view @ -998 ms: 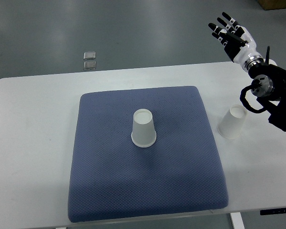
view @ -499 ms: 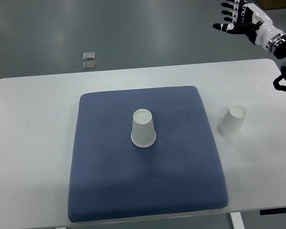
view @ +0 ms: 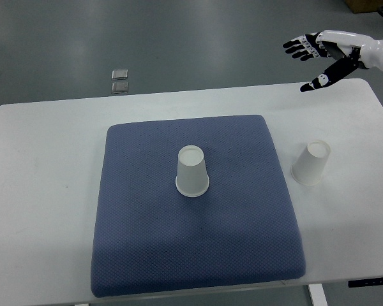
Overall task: Stack paper cups
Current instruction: 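Lower the right hand down toward the cup beside the cushion, then close the right hand fingers around the upside-down paper cup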
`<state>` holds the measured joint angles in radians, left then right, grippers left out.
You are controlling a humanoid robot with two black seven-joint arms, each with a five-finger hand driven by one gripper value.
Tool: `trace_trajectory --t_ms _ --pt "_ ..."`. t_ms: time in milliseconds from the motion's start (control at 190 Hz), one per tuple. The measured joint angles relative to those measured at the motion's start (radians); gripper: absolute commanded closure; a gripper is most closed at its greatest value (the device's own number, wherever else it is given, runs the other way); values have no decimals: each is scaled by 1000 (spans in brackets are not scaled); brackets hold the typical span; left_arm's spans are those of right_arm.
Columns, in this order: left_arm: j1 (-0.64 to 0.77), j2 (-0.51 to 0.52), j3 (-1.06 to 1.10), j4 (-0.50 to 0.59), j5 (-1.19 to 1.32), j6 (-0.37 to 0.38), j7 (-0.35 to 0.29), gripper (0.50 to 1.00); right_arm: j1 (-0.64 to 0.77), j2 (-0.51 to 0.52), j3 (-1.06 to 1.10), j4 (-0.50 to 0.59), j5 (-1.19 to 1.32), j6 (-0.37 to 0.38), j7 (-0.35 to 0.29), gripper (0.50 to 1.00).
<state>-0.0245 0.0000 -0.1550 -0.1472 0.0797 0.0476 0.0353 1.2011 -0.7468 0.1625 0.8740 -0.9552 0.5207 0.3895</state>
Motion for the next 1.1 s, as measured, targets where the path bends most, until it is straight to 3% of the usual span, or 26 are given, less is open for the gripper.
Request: trace_trajectory --t_ms 100,231,625,1098 --pt "0 0 0 0 0 0 0 500 0 -30 -17 75 -145 42 1 589" --pt "0 0 0 0 0 0 0 500 0 -42 -67 122 -291 36 1 589" --pt "0 0 0 0 0 0 0 500 -59 -12 -151 137 -501 -137 -1 591" --pt "0 0 0 0 0 0 0 500 -144 26 -165 115 -577 -264 -5 593"
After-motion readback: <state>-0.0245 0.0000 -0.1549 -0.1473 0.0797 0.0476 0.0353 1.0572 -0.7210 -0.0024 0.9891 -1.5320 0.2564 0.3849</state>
